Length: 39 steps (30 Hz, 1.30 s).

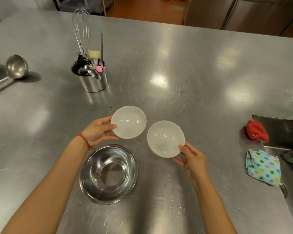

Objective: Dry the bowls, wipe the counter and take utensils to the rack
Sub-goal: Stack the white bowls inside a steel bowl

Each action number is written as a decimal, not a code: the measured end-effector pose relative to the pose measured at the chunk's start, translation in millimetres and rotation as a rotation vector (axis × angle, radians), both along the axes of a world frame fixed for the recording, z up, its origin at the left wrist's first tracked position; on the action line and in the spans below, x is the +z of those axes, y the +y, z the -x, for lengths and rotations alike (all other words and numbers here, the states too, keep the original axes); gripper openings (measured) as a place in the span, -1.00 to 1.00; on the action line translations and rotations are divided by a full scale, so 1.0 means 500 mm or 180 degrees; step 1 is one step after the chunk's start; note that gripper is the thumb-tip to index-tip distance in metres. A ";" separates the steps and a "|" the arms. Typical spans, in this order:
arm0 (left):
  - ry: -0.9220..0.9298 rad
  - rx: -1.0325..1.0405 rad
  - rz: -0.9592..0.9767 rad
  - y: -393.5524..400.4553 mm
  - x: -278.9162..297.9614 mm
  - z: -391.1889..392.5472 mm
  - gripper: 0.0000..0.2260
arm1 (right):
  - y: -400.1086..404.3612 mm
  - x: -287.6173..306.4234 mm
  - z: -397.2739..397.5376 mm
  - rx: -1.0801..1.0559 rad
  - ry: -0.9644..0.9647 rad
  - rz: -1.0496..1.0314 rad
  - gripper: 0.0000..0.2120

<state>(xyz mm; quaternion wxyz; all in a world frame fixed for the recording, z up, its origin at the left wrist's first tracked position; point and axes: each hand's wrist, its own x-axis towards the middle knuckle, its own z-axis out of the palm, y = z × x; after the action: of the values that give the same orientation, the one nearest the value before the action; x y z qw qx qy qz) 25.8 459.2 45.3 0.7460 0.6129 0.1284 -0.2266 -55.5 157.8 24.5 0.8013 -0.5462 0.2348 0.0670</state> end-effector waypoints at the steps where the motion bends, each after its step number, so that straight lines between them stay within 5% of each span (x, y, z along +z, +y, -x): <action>1: -0.0010 0.0050 0.0006 0.023 0.008 0.017 -0.62 | 0.017 0.005 0.003 0.0106 0.0012 -0.0003 -0.78; 14: 0.0350 0.0867 0.0084 0.216 0.025 0.235 -0.68 | 0.214 -0.020 0.061 0.1088 0.0292 0.0182 -0.77; 29: 0.0612 0.0969 0.0189 0.199 -0.016 0.297 -0.65 | 0.283 -0.059 0.057 0.1839 0.0237 0.1654 -0.70; 39: 0.0628 0.0796 0.0076 0.161 -0.006 0.283 -0.61 | 0.280 -0.056 0.076 0.1396 -0.0149 0.2404 -0.75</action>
<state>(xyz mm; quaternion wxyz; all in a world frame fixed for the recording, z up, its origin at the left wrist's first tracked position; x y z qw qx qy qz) -115.4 539.6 42.3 0.7594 0.5580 0.2736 -0.1925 -93.5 297.7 -3.8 0.5173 -0.8392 0.1030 0.1326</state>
